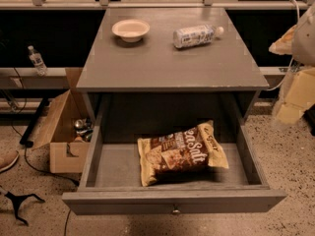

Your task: Pick brown chip bag from top drawer and place on counter

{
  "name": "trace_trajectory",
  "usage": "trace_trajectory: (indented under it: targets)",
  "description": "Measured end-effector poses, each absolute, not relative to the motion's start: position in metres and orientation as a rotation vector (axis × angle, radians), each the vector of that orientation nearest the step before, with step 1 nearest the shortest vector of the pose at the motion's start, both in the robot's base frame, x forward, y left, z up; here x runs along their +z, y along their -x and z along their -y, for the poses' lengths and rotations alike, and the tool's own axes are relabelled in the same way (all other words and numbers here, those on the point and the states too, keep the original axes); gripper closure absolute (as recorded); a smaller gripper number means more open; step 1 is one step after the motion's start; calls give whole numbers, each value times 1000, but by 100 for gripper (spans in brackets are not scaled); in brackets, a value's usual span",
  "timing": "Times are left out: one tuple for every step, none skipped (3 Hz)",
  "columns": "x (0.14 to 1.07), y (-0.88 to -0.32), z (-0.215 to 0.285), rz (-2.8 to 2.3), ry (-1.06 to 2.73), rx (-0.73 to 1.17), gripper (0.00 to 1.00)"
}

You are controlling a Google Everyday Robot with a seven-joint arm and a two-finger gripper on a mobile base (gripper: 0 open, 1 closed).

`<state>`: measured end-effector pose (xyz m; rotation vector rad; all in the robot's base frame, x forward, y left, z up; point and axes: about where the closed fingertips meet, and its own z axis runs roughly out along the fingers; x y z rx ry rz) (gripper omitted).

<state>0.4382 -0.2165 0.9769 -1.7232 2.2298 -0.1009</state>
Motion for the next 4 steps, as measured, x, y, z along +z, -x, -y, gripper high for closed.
trace_trajectory:
  targets:
    - [977,-438,216,-2230,1723,-101,0]
    - [921,-467,186,-2215,1750,12,0]
    - [921,-467,186,-2215,1751,12,0]
    - [891,-477,174,-2176,1832,24,0]
